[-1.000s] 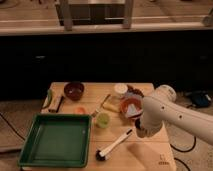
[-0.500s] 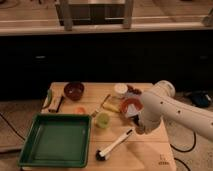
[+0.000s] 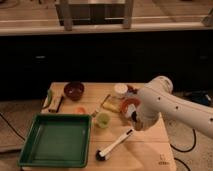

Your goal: Stack cups into tray

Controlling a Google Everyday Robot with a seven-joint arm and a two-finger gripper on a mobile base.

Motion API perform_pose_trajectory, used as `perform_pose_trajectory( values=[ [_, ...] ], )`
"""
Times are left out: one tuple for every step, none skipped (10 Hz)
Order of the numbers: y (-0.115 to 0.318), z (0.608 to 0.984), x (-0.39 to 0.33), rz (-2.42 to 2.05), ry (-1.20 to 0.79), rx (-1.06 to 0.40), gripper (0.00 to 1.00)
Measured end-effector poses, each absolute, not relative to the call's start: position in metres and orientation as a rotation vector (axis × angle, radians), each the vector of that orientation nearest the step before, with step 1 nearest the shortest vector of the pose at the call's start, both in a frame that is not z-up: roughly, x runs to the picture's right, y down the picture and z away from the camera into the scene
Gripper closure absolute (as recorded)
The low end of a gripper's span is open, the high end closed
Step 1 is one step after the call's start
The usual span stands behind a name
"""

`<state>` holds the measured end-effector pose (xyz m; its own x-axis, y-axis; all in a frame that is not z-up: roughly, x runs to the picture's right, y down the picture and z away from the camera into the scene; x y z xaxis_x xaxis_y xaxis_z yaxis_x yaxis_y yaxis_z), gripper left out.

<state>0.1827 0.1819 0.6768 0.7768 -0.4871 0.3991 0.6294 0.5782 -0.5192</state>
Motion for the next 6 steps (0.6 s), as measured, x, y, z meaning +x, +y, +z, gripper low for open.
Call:
perform_pose_trajectory(
  values=[
    [0.18,0.675,0.179,-0.653,-0.222,-0.692,1.0],
    [0.178,0.673,0.176,-0.643,-0.222,-0.691,1.0],
    [0.176,0.67,0.174,-0.631,-0.222,-0.689,1.0],
    [0.174,0.669,0.171,-0.622,-0.221,-0.687,1.0],
    [0.173,0.667,0.167,-0.618,-0.222,-0.686,1.0],
    [0.173,0.666,0.162,-0.614,-0.224,-0.686,1.0]
  ],
)
